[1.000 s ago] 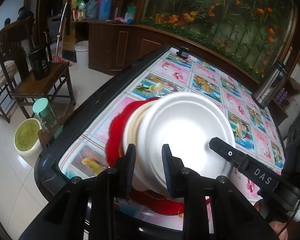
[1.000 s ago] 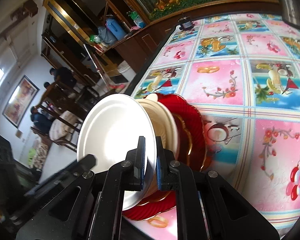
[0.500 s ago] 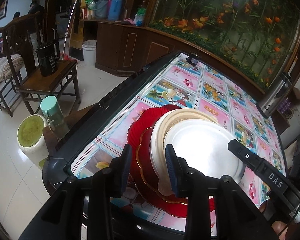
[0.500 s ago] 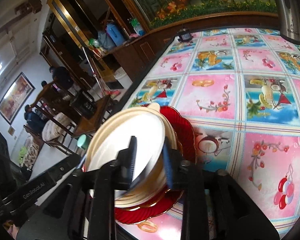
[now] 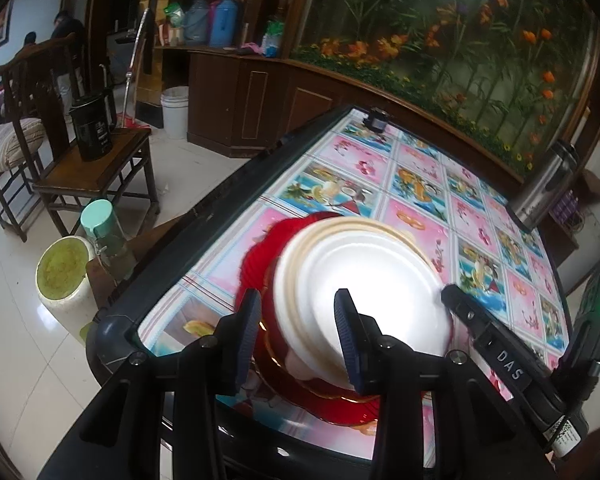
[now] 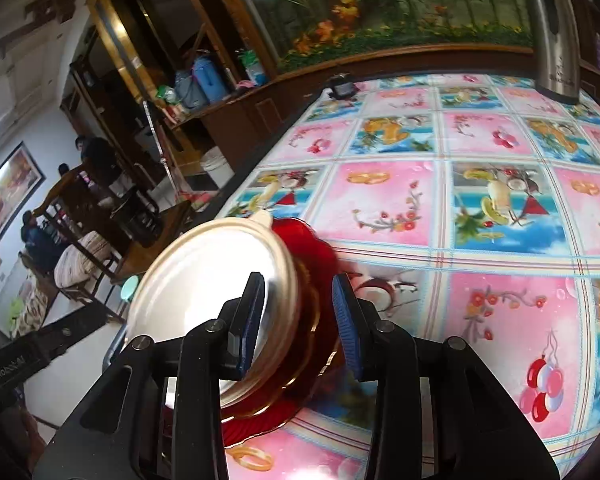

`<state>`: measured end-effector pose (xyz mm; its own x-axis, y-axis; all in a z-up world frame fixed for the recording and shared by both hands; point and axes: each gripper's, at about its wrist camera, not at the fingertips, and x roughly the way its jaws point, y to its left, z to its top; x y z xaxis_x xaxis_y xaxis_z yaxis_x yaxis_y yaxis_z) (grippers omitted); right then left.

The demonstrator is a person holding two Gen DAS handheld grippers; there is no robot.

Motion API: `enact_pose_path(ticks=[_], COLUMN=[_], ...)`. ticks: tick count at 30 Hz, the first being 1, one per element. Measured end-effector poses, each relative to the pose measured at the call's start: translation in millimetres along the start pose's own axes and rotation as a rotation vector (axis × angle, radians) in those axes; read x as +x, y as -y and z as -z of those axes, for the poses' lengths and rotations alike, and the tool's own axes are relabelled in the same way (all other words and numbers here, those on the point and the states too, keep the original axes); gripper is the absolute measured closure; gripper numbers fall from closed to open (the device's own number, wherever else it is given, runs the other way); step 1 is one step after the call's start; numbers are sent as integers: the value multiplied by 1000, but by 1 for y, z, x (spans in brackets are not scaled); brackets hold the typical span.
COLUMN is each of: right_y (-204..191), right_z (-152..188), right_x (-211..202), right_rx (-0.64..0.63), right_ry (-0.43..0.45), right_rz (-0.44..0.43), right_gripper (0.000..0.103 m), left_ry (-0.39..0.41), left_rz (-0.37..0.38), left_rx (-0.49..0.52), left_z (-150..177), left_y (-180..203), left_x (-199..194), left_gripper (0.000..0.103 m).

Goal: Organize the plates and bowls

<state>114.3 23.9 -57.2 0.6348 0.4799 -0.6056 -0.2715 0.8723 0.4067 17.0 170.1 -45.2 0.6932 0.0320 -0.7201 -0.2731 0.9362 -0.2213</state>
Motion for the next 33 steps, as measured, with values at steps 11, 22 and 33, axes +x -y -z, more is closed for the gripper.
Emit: enact_pose_path(ticks=[11,22,33], right_y=[31,18,2], right_z=[-1,31,42], right_x=[-53,-90,-103], right_rx=[30,-109,-142], right_ry=[73,85,86], right_rz=[-76,-156,-194], right_gripper=[68,68,68], left_ry=[110,250,286], left_rz=[-86,-186,-208], left_rx=[162,210,178], left_z=[17,28,39], left_y=[45,63,61], left_x=[-21,-54,-75], left_gripper=[30,17,15])
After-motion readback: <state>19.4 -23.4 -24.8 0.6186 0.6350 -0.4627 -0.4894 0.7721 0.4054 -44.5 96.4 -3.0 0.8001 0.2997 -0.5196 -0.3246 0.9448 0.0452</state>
